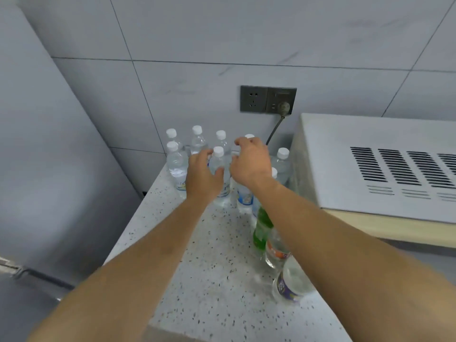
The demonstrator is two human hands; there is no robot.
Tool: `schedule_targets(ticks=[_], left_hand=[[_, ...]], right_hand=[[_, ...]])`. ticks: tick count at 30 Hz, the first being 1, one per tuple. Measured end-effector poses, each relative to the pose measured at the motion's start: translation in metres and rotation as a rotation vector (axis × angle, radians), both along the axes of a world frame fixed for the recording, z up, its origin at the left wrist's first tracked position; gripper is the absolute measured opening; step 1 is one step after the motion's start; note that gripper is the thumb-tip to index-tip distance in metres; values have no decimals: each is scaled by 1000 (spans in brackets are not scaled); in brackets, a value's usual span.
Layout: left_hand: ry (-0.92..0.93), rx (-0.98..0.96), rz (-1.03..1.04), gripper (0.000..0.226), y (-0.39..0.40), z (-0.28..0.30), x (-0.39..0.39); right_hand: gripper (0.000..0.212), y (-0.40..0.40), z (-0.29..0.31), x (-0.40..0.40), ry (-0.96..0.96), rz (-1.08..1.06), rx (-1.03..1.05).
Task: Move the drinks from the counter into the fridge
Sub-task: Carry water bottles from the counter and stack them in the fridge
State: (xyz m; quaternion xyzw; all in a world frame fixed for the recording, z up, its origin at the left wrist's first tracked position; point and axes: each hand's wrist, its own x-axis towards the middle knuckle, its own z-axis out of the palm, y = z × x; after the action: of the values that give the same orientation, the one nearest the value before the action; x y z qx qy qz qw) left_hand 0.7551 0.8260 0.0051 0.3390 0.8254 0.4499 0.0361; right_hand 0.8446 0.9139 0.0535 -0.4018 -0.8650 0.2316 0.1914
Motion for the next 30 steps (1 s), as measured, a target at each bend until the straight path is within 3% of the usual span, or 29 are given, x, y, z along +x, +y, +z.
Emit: schedule_targets(ticks=[3, 6, 11, 16, 25, 30], left_hand=[[206, -173, -54, 55, 25, 4, -21], [343, -316, -150, 52, 36, 3, -37], [337, -454, -313, 51, 38, 3, -48], [312, -342, -278, 27, 16, -4, -33], [-46, -192, 23, 11, -69, -41, 9], [-58, -118, 104, 9, -120, -61, 42]], right_hand=[[49, 20, 7, -10, -272, 54, 19], [49, 34, 6, -16, -357, 56, 25], [37, 48, -3, -13, -484, 161, 25], [28, 38, -12, -14, -547, 192, 113], [25, -30, -29, -9, -415, 236, 68], [21, -73, -54, 12, -335, 233, 54]])
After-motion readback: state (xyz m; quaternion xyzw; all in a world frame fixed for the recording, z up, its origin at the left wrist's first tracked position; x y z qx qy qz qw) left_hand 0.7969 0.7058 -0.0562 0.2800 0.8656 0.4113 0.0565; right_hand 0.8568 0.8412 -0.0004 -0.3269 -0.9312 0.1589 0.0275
